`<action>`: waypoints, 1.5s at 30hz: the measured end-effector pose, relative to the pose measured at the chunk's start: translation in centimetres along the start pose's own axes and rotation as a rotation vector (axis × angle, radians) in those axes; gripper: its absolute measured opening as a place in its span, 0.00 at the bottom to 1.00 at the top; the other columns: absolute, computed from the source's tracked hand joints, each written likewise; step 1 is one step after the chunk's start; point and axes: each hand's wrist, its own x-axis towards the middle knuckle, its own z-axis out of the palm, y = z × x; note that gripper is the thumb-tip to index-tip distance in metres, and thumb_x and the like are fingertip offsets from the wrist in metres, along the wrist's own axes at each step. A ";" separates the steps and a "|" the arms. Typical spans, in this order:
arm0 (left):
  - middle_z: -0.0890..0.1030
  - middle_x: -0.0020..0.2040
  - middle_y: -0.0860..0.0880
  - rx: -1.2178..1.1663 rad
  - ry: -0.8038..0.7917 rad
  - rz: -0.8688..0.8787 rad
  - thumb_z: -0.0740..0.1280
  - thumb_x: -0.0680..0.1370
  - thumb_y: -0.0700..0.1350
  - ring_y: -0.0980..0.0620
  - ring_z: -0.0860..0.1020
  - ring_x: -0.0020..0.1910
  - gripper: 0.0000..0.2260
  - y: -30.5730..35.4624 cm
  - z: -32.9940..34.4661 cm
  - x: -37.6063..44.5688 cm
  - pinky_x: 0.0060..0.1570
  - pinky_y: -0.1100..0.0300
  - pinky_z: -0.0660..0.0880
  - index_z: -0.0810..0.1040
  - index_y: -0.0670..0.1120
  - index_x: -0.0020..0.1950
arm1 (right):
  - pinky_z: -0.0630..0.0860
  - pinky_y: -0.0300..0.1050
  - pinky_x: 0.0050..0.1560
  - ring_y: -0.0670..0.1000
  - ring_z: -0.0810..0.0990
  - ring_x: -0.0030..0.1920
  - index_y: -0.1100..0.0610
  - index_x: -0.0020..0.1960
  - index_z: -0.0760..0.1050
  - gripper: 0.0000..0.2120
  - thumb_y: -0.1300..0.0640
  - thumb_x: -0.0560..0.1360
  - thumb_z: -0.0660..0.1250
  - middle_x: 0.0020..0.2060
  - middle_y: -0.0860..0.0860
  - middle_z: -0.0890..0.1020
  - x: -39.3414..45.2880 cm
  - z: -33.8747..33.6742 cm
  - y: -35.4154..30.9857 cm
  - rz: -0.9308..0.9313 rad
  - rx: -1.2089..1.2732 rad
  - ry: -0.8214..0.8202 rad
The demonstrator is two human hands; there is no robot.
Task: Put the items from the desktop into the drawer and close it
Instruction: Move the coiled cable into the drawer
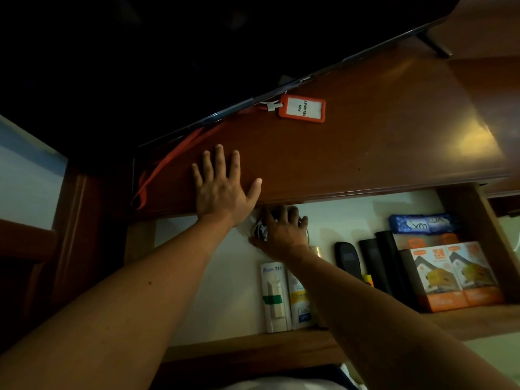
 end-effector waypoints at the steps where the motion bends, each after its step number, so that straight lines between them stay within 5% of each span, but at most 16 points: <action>1: 0.52 0.82 0.40 -0.002 0.000 0.000 0.45 0.78 0.70 0.35 0.50 0.80 0.38 0.0 0.0 0.0 0.76 0.35 0.49 0.53 0.49 0.82 | 0.47 0.74 0.72 0.70 0.46 0.77 0.45 0.80 0.45 0.45 0.26 0.72 0.58 0.79 0.59 0.49 0.0 -0.1 0.0 0.006 0.016 -0.005; 5: 0.52 0.82 0.40 -0.010 -0.005 -0.003 0.45 0.78 0.70 0.35 0.50 0.80 0.38 0.0 0.0 0.0 0.76 0.35 0.48 0.53 0.49 0.82 | 0.46 0.75 0.72 0.68 0.44 0.78 0.46 0.80 0.46 0.43 0.28 0.74 0.57 0.80 0.57 0.49 -0.7 -1.0 0.4 -0.003 0.058 0.051; 9: 0.52 0.82 0.40 -0.019 -0.006 0.005 0.46 0.78 0.70 0.35 0.50 0.80 0.38 0.0 -0.1 0.0 0.76 0.35 0.48 0.54 0.48 0.82 | 0.55 0.71 0.71 0.64 0.57 0.76 0.49 0.77 0.56 0.34 0.33 0.77 0.56 0.77 0.56 0.61 -2.1 -2.0 1.2 -0.006 0.058 0.150; 16: 0.49 0.82 0.40 -0.041 -0.038 0.002 0.43 0.78 0.71 0.35 0.47 0.80 0.39 0.0 -0.1 -0.1 0.76 0.35 0.45 0.51 0.48 0.83 | 0.75 0.52 0.55 0.56 0.77 0.58 0.51 0.66 0.74 0.22 0.41 0.79 0.55 0.60 0.52 0.80 -5.8 -3.4 2.7 -0.143 0.025 0.358; 22: 0.45 0.82 0.39 -0.043 -0.111 -0.031 0.45 0.78 0.71 0.34 0.43 0.80 0.40 0.5 -0.7 0.6 0.77 0.35 0.42 0.48 0.48 0.83 | 0.69 0.45 0.38 0.54 0.76 0.39 0.54 0.45 0.76 0.08 0.50 0.77 0.63 0.39 0.50 0.78 -5.4 -5.8 4.1 -0.241 0.110 0.667; 30: 0.42 0.83 0.43 -0.093 -0.102 0.009 0.46 0.79 0.69 0.37 0.41 0.81 0.36 5.1 -1.3 4.4 0.77 0.38 0.39 0.45 0.53 0.83 | 0.75 0.54 0.52 0.54 0.74 0.51 0.54 0.56 0.72 0.15 0.46 0.76 0.56 0.50 0.51 0.76 1.3 -14.0 6.0 -0.148 0.142 0.608; 39: 0.41 0.83 0.47 -0.033 -0.103 -0.014 0.41 0.77 0.72 0.41 0.38 0.81 0.36 5.9 0.3 5.5 0.76 0.37 0.38 0.44 0.59 0.82 | 0.58 0.69 0.69 0.61 0.58 0.75 0.51 0.76 0.58 0.24 0.45 0.83 0.53 0.78 0.54 0.58 11.0 -18.2 9.0 -0.110 0.207 0.388; 42: 0.42 0.83 0.47 -0.041 -0.091 -0.018 0.42 0.77 0.73 0.41 0.40 0.81 0.36 5.9 0.3 5.5 0.77 0.37 0.39 0.45 0.59 0.82 | 0.51 0.71 0.71 0.61 0.50 0.78 0.50 0.79 0.51 0.27 0.45 0.83 0.53 0.80 0.54 0.51 12.8 -18.6 9.7 -0.107 0.228 0.311; 45: 0.45 0.83 0.47 -0.056 -0.067 -0.017 0.45 0.77 0.73 0.41 0.42 0.81 0.36 5.9 0.2 5.4 0.77 0.38 0.41 0.48 0.59 0.82 | 0.54 0.70 0.72 0.62 0.54 0.77 0.51 0.80 0.53 0.30 0.47 0.81 0.59 0.78 0.54 0.57 12.9 -18.8 10.1 -0.104 0.200 0.310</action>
